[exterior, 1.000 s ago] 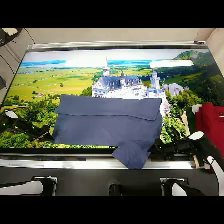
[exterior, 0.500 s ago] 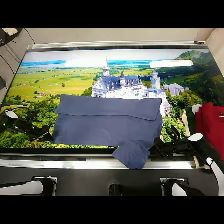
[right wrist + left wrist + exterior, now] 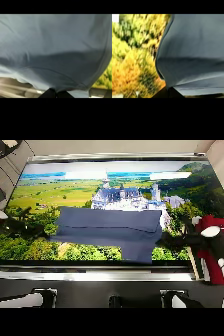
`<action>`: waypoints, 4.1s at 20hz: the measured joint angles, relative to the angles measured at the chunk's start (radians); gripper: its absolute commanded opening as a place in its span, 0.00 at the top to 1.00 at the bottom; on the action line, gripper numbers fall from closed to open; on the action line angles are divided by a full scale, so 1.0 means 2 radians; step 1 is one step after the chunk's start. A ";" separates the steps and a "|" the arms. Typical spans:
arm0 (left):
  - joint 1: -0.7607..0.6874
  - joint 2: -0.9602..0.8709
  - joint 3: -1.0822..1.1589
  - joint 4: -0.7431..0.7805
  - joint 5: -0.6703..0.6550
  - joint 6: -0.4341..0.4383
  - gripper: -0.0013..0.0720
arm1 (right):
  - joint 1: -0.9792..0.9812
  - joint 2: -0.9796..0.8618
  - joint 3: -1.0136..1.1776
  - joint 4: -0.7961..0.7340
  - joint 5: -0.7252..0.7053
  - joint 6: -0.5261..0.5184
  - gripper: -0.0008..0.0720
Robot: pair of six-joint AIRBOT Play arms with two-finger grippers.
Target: Fold the shirts.
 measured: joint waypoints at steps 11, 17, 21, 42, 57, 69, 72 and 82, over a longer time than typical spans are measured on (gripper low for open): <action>-0.068 -0.228 0.313 -0.008 0.028 -0.104 0.94 | 0.032 -0.276 0.299 0.018 -0.079 0.042 0.94; -0.074 -0.286 0.340 -0.040 0.051 -0.092 0.56 | 0.044 -0.321 0.323 0.022 -0.099 0.049 0.54; -0.071 -0.294 0.366 -0.079 0.052 -0.085 0.10 | 0.035 -0.310 0.337 0.027 -0.075 0.047 0.02; -0.130 -0.141 0.423 -0.101 -0.069 -0.081 0.16 | 0.061 -0.394 0.347 0.032 0.015 0.075 0.94; -0.427 -0.199 0.277 -0.177 0.118 -0.091 0.94 | 0.080 -0.092 0.348 -0.105 0.132 0.107 0.94; -0.583 -0.347 0.330 -0.390 0.219 -0.105 0.95 | 0.080 0.083 0.348 -0.161 0.252 0.170 0.94; -0.590 -0.351 0.338 -0.408 0.226 -0.090 0.95 | 0.080 0.087 0.348 -0.163 0.262 0.175 0.94; -0.362 -0.155 0.342 -0.227 0.143 -0.077 0.95 | 0.133 -0.062 0.348 -0.071 0.179 0.129 0.94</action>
